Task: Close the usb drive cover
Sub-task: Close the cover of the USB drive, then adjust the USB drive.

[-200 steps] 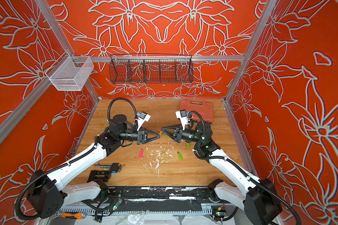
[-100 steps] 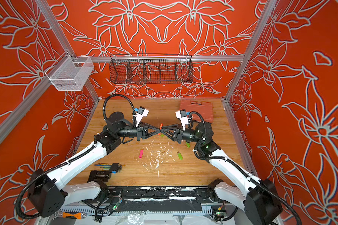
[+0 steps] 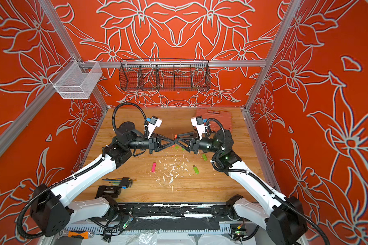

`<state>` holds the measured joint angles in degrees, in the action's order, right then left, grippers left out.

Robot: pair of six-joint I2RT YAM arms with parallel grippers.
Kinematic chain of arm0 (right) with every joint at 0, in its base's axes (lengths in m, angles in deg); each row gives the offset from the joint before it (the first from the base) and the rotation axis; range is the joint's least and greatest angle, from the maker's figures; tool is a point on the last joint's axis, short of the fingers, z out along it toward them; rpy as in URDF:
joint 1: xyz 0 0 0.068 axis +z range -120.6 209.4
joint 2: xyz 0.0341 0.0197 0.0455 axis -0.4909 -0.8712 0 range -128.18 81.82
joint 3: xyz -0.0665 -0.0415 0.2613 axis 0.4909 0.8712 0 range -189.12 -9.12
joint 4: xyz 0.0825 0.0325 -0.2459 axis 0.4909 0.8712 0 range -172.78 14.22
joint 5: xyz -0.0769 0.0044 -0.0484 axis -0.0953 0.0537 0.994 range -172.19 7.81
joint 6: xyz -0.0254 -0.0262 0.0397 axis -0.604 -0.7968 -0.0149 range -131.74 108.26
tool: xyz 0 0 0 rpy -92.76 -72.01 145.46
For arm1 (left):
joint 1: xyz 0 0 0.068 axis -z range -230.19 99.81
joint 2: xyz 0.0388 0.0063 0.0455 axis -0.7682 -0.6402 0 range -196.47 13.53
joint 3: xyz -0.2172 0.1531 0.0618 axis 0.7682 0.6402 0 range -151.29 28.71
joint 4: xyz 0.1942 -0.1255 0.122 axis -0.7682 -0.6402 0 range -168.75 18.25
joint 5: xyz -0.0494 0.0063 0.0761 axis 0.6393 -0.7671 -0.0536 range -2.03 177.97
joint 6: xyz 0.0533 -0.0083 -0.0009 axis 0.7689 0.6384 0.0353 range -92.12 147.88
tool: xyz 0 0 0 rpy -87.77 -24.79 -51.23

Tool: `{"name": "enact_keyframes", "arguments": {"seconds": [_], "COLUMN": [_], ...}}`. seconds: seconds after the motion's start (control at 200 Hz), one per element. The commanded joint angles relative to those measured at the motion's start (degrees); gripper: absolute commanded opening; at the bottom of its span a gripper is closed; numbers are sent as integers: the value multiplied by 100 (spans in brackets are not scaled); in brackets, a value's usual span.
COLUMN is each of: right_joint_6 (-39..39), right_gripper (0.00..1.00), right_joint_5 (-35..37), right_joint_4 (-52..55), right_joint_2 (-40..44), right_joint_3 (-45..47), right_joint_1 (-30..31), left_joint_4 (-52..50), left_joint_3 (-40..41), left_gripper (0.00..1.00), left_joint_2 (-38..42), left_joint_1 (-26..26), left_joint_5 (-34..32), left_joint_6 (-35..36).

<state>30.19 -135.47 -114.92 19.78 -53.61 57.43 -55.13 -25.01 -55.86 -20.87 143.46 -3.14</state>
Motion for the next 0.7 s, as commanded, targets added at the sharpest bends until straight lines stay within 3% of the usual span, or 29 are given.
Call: {"name": "enact_keyframes", "arguments": {"seconds": [0.0, 0.245, 0.591, 0.651, 0.696], "right_joint_6": [-51, 9, -116, -176, -207], "right_gripper": [47, 41, 16, 14, 13], "right_joint_5": [-224, -285, -135, -105, -69], "right_joint_4": [-211, -314, -69, 37, 105], "right_joint_2": [-171, -276, -231, -216, -186], "right_joint_3": [-247, -315, -271, -290, -301], "right_joint_1": [-35, -35, -35, -35, -36], "left_joint_4": [158, 201, 210, 156, 76], "left_joint_3": [19, 1, -128, -197, -248], "left_gripper": [2, 2, 3, 8, 20], "left_joint_2": [166, 132, -22, -44, -57], "left_joint_1": [-5, -2, 3, 4, 12], "left_joint_5": [138, 137, 198, 210, 217], "left_joint_6": [-33, -17, -31, -2, 20]}}
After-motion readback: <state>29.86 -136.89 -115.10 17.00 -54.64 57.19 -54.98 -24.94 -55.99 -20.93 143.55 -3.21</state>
